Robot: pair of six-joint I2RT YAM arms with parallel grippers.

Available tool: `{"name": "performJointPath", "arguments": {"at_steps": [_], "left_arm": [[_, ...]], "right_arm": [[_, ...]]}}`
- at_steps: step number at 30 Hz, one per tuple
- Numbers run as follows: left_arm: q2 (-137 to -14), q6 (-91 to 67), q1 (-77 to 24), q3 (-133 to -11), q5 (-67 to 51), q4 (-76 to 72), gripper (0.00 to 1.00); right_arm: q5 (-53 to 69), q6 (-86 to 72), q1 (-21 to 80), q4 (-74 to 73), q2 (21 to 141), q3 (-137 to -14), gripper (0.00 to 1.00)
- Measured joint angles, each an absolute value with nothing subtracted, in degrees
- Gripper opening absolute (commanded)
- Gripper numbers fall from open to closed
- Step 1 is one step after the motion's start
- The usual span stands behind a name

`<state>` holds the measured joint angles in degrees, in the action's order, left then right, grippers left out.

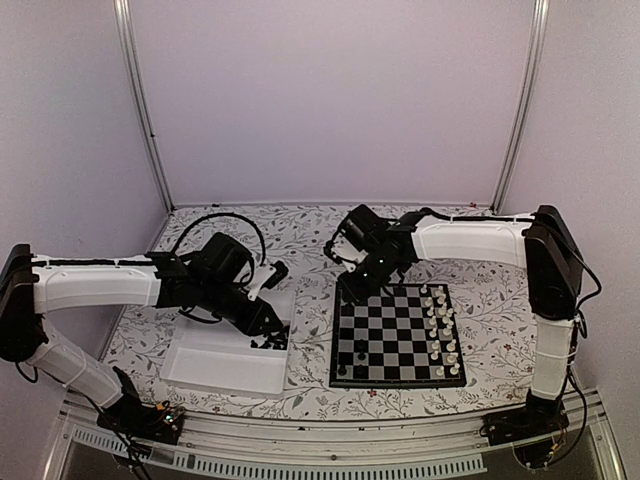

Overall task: Set up the chess pieces on the board
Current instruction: Place the chess piece on the chessboard.

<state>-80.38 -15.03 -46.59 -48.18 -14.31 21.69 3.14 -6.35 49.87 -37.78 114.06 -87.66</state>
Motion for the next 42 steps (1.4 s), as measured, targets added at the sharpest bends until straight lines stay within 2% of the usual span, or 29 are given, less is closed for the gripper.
{"name": "performJointPath", "arguments": {"at_steps": [9,27,42], "left_arm": [[-80.3,-15.5,-46.6,-48.2,-14.3,21.7,0.03],[-80.3,-15.6,-46.3,-48.2,-14.3,21.7,0.03],[-80.3,-15.6,-46.1,-48.2,-14.5,21.7,0.03]], "right_arm": [[3.1,-5.7,46.5,-38.6,115.5,-90.8,0.02],[5.2,-5.1,46.5,-39.0,115.7,-90.8,0.03],[6.4,-6.7,53.1,-38.6,115.0,-84.9,0.03]]}}
